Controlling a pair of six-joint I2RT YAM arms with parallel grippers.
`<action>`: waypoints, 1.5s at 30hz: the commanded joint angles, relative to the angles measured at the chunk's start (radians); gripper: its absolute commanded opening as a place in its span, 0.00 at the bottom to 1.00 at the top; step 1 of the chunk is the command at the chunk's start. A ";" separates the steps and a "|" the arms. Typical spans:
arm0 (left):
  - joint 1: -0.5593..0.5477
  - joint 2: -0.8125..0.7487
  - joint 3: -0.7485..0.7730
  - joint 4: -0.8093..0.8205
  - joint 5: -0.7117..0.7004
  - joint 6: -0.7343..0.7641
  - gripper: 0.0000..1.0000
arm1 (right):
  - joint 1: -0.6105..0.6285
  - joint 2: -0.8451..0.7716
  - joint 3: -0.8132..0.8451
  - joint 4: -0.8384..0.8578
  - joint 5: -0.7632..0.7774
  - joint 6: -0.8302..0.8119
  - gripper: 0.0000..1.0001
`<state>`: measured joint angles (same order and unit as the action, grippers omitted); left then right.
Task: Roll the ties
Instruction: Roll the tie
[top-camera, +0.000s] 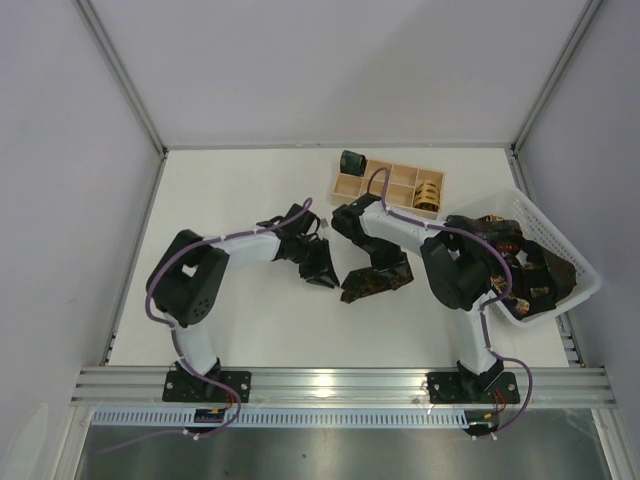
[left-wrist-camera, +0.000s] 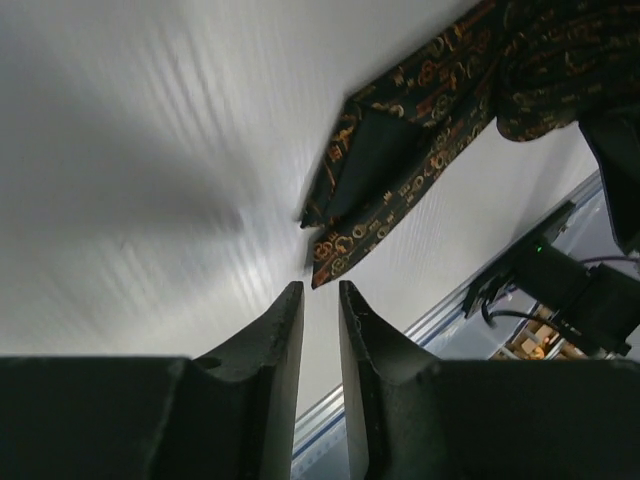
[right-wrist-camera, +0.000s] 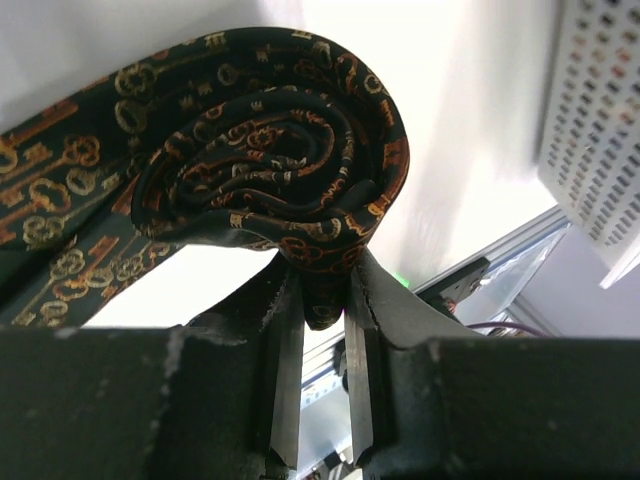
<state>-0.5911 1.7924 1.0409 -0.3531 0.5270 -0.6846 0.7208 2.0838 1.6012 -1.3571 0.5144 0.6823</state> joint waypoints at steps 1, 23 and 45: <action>-0.016 0.082 0.103 0.069 0.002 -0.068 0.26 | -0.041 -0.062 0.028 -0.160 0.088 -0.021 0.00; -0.046 0.050 -0.002 0.052 -0.013 -0.161 0.24 | -0.063 0.119 0.184 -0.162 0.165 -0.099 0.00; 0.033 -0.113 -0.062 0.009 -0.051 -0.113 0.25 | 0.016 0.229 0.310 -0.160 0.076 -0.141 0.09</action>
<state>-0.5720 1.7218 0.9852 -0.3527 0.4763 -0.8185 0.7261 2.2898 1.8866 -1.3754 0.6338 0.5373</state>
